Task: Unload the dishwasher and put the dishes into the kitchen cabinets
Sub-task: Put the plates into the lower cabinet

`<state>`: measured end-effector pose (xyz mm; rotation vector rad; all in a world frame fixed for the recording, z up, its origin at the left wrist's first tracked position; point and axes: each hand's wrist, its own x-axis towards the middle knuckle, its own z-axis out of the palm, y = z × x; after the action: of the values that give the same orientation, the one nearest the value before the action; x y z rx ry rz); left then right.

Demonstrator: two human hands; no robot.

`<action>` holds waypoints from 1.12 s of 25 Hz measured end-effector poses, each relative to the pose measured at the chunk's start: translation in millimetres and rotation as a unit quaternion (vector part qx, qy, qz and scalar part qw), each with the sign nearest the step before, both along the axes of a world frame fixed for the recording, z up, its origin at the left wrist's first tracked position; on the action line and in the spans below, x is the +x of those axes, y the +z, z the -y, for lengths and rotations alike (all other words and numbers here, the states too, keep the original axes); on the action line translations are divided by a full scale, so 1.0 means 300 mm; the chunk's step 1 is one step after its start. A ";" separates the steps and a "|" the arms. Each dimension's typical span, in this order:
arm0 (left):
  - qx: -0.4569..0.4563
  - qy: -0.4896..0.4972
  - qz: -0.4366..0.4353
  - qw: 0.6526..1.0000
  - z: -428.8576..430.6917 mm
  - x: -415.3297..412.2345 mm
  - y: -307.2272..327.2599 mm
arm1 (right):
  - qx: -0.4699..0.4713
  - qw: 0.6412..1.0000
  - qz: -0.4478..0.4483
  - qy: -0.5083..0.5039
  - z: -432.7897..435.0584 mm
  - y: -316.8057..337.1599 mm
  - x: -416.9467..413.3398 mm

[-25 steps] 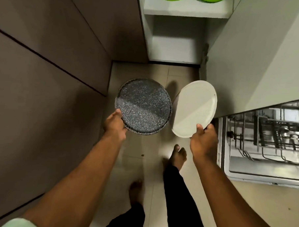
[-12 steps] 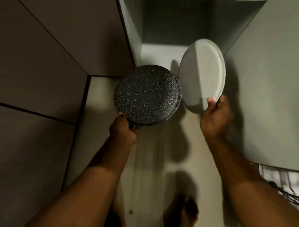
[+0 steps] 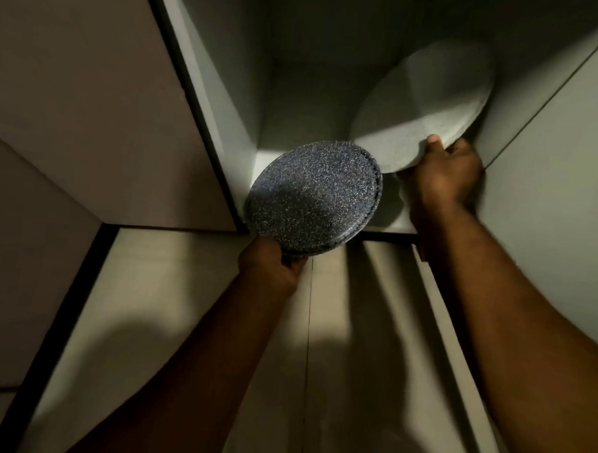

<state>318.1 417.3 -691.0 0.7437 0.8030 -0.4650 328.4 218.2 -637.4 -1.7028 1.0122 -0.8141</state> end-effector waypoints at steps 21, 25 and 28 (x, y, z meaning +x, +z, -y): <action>0.385 -0.103 0.318 0.861 0.065 0.368 -0.190 | 0.429 0.895 0.116 0.030 -0.047 -0.312 0.205; 0.506 -0.302 0.418 0.691 0.036 0.374 -0.270 | 0.261 0.963 -0.055 0.047 -0.019 -0.404 0.209; 0.562 -0.286 0.429 0.647 0.068 0.354 -0.284 | 0.144 0.973 -0.173 0.057 -0.013 -0.416 0.215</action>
<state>424.2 396.9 -776.3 2.2215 -0.2168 -0.0397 392.9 222.1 -762.2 -1.6617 1.1895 -0.2798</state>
